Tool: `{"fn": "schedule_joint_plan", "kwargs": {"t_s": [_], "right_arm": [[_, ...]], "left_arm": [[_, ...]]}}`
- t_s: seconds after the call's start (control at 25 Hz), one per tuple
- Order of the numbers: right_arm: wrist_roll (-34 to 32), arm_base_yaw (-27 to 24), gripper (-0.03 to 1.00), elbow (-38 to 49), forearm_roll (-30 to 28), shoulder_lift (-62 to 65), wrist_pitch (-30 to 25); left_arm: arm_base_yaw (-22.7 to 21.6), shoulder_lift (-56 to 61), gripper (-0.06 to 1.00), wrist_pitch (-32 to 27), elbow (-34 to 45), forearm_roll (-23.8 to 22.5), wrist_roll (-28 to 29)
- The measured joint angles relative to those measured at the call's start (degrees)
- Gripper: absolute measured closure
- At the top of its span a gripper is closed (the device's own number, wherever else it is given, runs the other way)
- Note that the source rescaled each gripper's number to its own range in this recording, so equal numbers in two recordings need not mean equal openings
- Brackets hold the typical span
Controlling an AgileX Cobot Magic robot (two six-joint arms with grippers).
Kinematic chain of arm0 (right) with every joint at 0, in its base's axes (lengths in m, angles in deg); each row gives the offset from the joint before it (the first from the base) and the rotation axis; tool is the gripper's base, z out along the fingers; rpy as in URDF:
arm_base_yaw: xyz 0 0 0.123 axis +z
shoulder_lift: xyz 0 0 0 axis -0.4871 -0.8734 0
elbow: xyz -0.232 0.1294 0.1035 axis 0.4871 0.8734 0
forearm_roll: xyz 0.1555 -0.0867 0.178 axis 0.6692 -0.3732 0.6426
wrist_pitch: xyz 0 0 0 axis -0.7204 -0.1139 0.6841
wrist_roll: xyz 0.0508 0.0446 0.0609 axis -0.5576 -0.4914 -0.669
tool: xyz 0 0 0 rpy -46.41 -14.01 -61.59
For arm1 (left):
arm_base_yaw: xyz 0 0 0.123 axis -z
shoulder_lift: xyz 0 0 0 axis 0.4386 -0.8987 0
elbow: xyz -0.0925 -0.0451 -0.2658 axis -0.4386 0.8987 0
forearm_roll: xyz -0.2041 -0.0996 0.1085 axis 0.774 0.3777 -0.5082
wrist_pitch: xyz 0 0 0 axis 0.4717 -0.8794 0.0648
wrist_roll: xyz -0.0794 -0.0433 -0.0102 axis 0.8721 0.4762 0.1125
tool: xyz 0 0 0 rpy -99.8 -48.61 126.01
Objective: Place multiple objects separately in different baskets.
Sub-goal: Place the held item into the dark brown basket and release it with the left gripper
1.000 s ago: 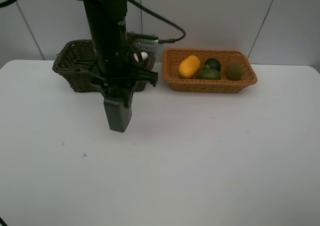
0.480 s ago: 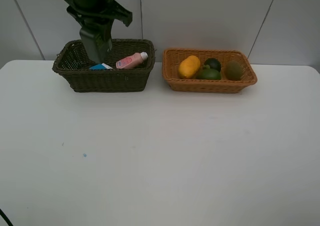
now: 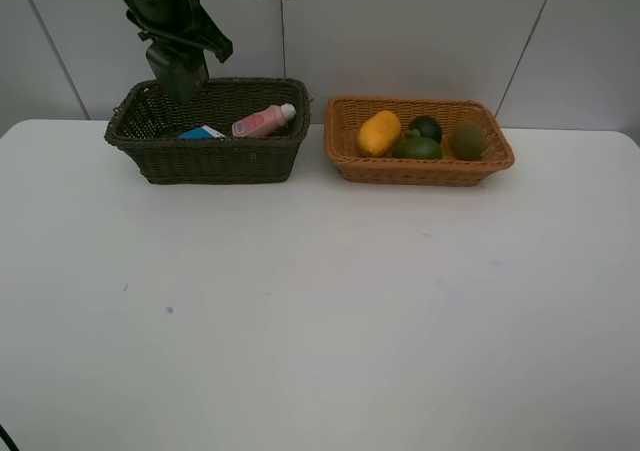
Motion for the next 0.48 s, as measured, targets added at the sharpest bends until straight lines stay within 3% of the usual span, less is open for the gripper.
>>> {"fn": "schedule_joint_plan", "kwargs": {"t_s": [0.48], "right_arm": [[0.0,0.0,-0.03,0.0,0.0,0.0,0.0]], "left_arm": [[-3.8,-7.56,0.82,6.59,0.0,0.53,-0.06]]}}
